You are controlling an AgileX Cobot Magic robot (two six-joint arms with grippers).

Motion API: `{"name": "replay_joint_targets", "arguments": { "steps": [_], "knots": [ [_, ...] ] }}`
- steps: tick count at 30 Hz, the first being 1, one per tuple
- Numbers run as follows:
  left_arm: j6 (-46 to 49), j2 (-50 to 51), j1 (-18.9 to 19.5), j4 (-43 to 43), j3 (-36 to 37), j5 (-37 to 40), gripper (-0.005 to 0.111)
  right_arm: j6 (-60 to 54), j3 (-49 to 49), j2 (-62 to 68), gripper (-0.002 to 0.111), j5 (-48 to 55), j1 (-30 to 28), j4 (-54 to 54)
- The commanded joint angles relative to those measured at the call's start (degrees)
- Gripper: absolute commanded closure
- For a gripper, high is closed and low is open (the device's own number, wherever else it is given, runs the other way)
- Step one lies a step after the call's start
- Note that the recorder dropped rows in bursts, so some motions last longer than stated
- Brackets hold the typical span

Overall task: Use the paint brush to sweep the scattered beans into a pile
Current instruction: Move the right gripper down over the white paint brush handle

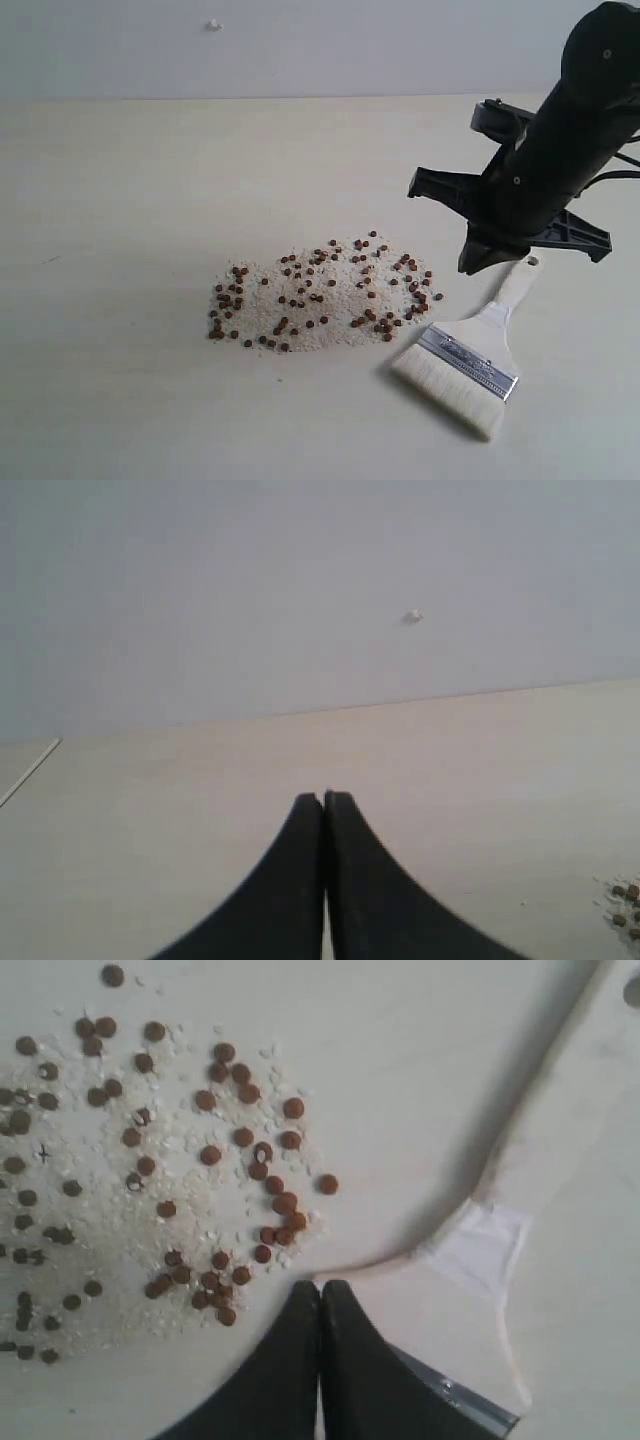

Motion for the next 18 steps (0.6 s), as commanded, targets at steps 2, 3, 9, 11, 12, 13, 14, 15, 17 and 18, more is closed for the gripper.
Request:
{"name": "replay_joint_targets", "arguments": {
  "steps": [2, 3, 9, 11, 12, 13, 14, 15, 17, 18],
  "knots": [
    [0.2, -0.4, -0.2, -0.4, 0.2, 0.0, 0.107, 0.3, 0.1, -0.2, 0.108, -3.6, 0.1, 0.1],
    [0.2, -0.4, -0.2, -0.4, 0.2, 0.0, 0.107, 0.3, 0.1, -0.2, 0.108, -4.1, 0.1, 0.1],
    [0.2, -0.4, -0.2, -0.4, 0.2, 0.0, 0.107, 0.3, 0.1, -0.2, 0.108, -5.0, 0.1, 0.1],
    [0.2, -0.4, -0.2, -0.4, 0.2, 0.0, 0.107, 0.4, 0.1, -0.2, 0.108, -5.7, 0.1, 0.2],
    [0.2, -0.4, -0.2, -0.4, 0.2, 0.0, 0.107, 0.5, 0.1, -0.2, 0.108, -6.2, 0.1, 0.4],
    [0.2, -0.4, -0.2, -0.4, 0.2, 0.0, 0.107, 5.7, 0.1, -0.2, 0.108, -7.4, 0.1, 3.7],
    [0.2, -0.4, -0.2, -0.4, 0.2, 0.0, 0.107, 11.0, 0.1, -0.2, 0.108, -7.6, 0.1, 4.8],
    [0.2, -0.4, -0.2, -0.4, 0.2, 0.0, 0.107, 11.2, 0.1, -0.2, 0.108, -6.5, 0.1, 5.6],
    [0.2, -0.4, -0.2, -0.4, 0.2, 0.0, 0.107, 15.6, 0.1, -0.2, 0.108, -3.6, 0.1, 4.8],
    [0.2, -0.4, -0.2, -0.4, 0.2, 0.0, 0.107, 24.0, 0.1, -0.2, 0.108, -1.3, 1.4, 0.8]
  ]
}}
